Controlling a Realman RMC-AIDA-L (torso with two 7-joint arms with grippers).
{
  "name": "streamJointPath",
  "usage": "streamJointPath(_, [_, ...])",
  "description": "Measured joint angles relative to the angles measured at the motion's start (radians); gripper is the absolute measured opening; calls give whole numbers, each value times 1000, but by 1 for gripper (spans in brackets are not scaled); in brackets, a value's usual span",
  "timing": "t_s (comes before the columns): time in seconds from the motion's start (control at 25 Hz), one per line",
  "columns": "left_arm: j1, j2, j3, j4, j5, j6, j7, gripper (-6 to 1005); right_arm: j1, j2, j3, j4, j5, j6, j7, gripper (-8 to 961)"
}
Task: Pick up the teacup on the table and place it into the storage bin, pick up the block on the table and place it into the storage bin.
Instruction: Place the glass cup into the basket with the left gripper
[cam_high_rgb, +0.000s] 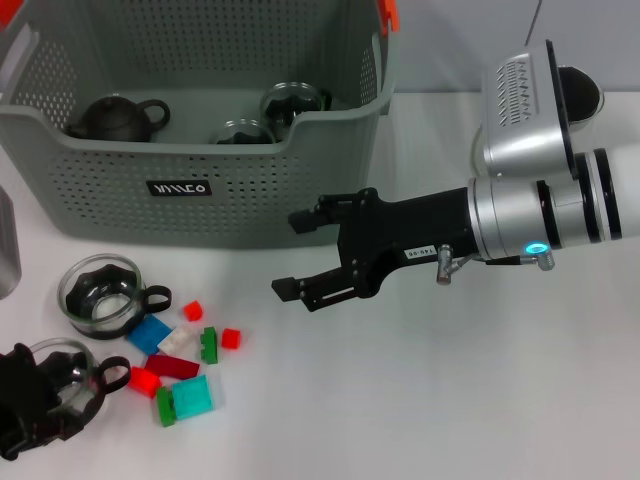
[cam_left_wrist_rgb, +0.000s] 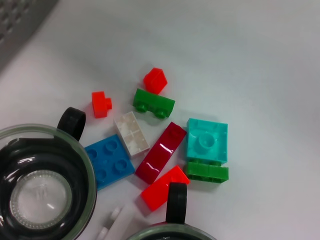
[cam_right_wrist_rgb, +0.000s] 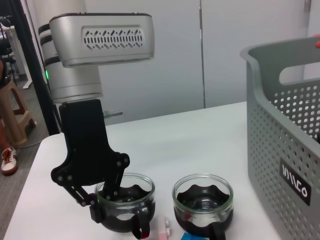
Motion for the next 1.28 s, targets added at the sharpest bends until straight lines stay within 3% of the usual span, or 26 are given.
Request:
streamJointPath(0.32, [1,0,-36,42,-63,44,-2,45,-1,0,5,5,0,-2,-2,915])
streamJointPath(0.56, [-17,5,-169,74,-258,147,-12,45,-20,-9,5,5,-10,-12,3,915])
streamJointPath(0.8, [-25,20,-204,113,-536,152,-108,45,-64,-32,25,7,-12,-20,13,915])
streamJointPath(0.92, [-85,27,-233,107,-603,92,-176,45,-94,-46,61,9,-12,-45,13,915])
streamJointPath(1.12, [-215,44,-242,44,-586,-76,-245,45,-116,-73,99,33,-12,-88,17,915])
streamJointPath(1.28, [-323,99,-229,-103,-541,-260,-299,44,-117,-85,109,49,-12,-94,39,915])
